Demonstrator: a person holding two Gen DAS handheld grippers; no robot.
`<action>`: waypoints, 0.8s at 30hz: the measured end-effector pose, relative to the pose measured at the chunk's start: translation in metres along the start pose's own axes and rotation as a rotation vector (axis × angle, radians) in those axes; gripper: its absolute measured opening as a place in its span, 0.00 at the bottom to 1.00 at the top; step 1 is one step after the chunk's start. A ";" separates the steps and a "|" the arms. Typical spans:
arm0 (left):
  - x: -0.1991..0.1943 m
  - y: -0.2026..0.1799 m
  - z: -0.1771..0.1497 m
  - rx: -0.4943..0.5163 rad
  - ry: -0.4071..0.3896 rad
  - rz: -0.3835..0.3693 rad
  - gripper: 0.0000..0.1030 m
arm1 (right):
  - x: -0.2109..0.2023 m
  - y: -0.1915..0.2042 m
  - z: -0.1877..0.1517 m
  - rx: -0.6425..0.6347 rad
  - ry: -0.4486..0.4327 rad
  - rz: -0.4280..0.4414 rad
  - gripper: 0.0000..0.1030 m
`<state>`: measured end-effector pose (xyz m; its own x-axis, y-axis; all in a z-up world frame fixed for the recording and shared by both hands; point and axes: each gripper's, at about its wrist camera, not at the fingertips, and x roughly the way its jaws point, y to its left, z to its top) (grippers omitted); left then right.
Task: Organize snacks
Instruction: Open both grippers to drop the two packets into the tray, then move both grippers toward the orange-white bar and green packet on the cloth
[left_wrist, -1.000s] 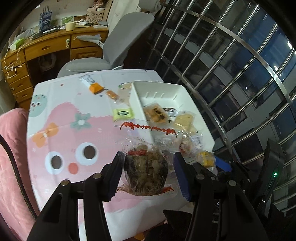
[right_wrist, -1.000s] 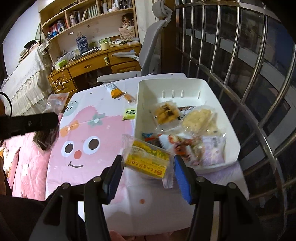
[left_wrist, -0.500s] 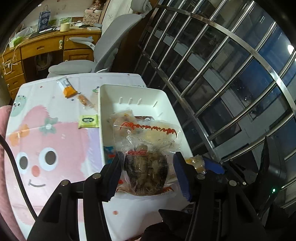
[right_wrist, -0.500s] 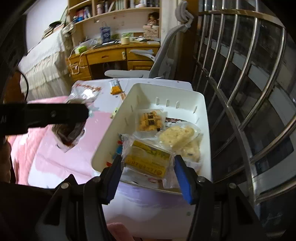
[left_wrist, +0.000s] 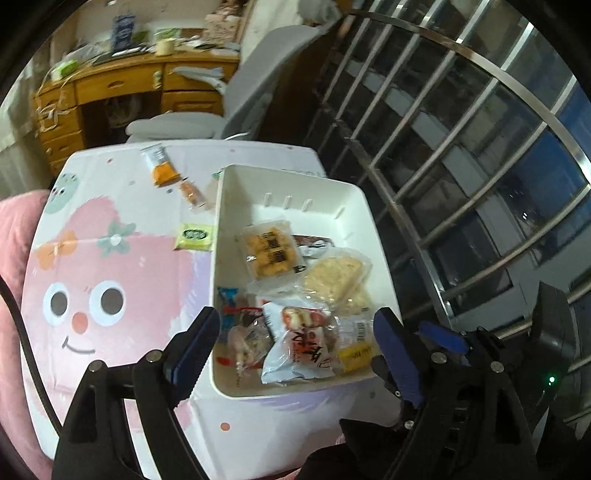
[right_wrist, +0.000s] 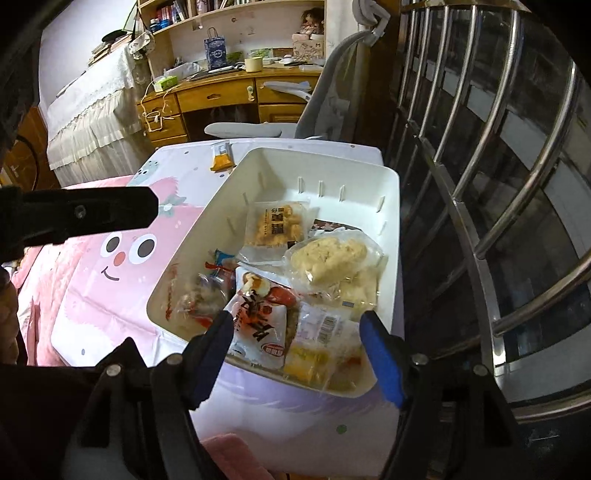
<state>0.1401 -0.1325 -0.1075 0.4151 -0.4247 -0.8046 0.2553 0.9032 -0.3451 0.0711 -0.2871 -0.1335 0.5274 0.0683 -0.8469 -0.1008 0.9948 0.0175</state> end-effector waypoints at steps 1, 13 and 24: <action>0.000 0.003 0.000 -0.014 0.002 0.007 0.82 | 0.002 0.001 0.001 -0.002 0.004 0.009 0.69; -0.015 0.068 -0.001 -0.172 -0.014 0.091 0.82 | 0.019 0.022 0.016 -0.006 0.034 0.074 0.69; -0.051 0.142 0.013 -0.160 -0.045 0.106 0.82 | 0.032 0.082 0.038 0.044 0.050 0.104 0.69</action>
<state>0.1669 0.0170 -0.1090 0.4719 -0.3256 -0.8194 0.0670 0.9399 -0.3349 0.1114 -0.2009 -0.1389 0.4730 0.1690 -0.8647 -0.1149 0.9849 0.1296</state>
